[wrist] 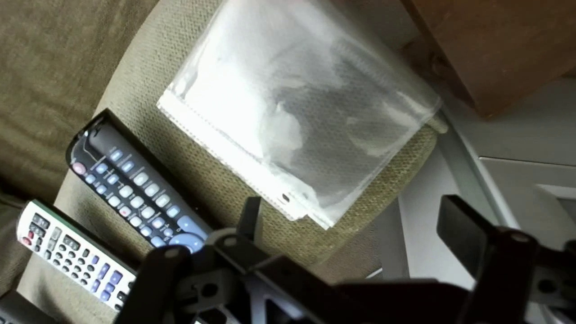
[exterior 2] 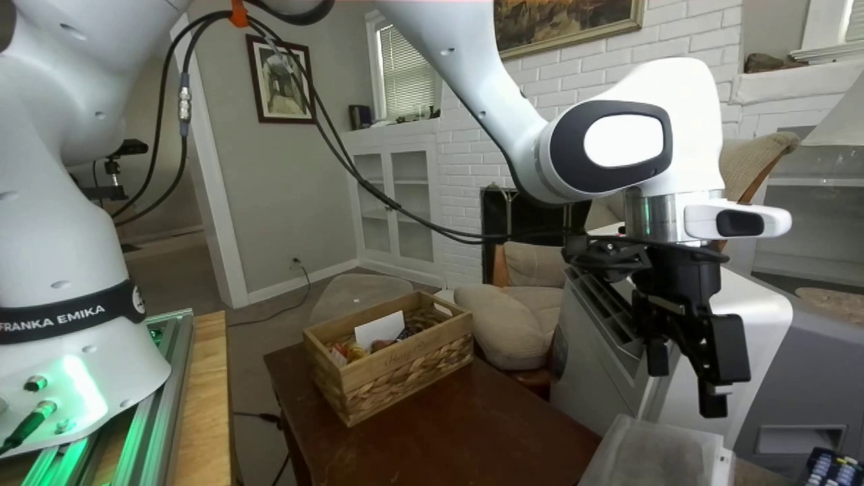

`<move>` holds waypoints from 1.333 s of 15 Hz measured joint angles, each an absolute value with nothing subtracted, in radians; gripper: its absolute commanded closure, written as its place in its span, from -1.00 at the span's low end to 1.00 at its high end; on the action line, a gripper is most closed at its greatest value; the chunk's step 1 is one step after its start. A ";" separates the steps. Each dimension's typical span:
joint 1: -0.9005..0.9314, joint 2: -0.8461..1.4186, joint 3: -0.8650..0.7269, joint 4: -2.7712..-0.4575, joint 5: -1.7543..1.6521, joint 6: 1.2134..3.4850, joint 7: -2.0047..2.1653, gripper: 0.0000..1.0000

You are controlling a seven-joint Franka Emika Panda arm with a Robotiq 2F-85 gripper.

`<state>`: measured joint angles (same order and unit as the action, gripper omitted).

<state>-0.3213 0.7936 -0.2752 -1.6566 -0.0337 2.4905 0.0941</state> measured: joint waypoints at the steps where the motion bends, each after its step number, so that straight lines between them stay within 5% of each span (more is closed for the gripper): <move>1: -0.330 0.794 -0.272 -1.655 -0.034 2.494 0.081 -1.00; 20: -0.379 0.895 -0.333 -1.578 -0.153 2.673 -0.108 -1.00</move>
<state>-0.3785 0.8948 -0.3332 -1.5778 -0.1532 2.6728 -0.1080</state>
